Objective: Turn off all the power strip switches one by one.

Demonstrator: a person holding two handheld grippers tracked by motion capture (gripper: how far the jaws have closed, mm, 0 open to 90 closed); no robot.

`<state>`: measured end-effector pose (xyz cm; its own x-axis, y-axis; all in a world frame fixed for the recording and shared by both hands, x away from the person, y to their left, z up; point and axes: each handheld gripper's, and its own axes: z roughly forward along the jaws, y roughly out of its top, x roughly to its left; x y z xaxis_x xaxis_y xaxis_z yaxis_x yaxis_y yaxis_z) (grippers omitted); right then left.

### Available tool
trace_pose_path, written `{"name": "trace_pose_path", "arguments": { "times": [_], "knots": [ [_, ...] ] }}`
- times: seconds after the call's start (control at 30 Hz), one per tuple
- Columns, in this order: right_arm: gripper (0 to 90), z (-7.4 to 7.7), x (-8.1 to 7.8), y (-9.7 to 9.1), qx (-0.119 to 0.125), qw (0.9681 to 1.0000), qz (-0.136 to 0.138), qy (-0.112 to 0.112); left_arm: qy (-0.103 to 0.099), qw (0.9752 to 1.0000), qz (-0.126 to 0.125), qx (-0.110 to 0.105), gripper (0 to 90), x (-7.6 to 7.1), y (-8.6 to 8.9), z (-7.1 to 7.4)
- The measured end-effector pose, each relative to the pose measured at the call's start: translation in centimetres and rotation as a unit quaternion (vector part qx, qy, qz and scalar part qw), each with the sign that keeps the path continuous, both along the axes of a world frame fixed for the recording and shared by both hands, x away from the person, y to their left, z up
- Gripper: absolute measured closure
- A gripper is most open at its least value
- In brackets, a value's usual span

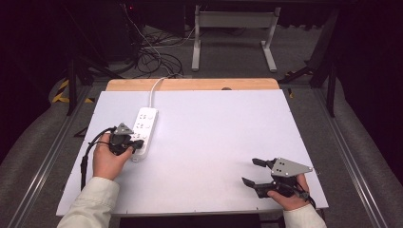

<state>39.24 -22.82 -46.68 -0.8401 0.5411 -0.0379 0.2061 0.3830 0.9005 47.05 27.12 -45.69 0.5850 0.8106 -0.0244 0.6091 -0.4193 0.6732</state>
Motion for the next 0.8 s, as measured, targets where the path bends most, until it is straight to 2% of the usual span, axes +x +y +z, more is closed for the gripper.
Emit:
{"name": "trace_pose_path", "arguments": {
  "times": [0.1,0.23,0.37,0.5,0.53,0.57,0.63,0.7,0.8],
  "knots": [
    [25.1,0.0,0.0,0.0,0.001,1.0,0.0,0.0,-0.004,0.9999,-0.002,0.011,90.0,-0.1,-0.2,0.0],
    [25.1,0.0,0.0,0.0,0.002,1.0,0.0,0.0,-0.003,0.9999,0.003,0.011,90.0,-0.1,-0.3,0.0],
    [25.1,0.0,0.0,0.0,0.0,1.0,0.0,0.001,-0.006,0.9998,0.006,0.02,90.0,-0.3,-0.5,0.0],
    [25.1,0.0,-0.1,-0.1,0.003,1.0,0.0,0.0,-0.01,0.9999,0.012,0.001,90.0,-0.3,-0.1,0.2],
    [25.2,0.0,0.0,-0.2,0.002,1.0,-0.001,-0.001,-0.015,0.9996,0.013,0.018,90.0,-0.4,0.0,0.5],
    [25.1,0.0,0.0,-0.2,0.003,1.0,-0.002,0.0,-0.032,0.9991,0.019,0.021,90.0,-0.6,0.0,1.1],
    [25.1,0.0,0.0,-0.2,0.001,1.0,-0.002,0.001,-0.047,0.9986,0.016,-0.014,90.0,-0.8,0.3,2.4],
    [25.2,-0.1,0.1,-0.3,0.001,1.0,-0.002,0.002,-0.06,0.9981,0.012,-0.013,90.0,-0.8,0.3,3.3],
    [25.2,-0.2,0.2,-0.2,0.001,1.0,-0.002,0.004,-0.06,0.9979,0.002,-0.025,90.0,-0.6,0.3,3.3]
  ]
}}
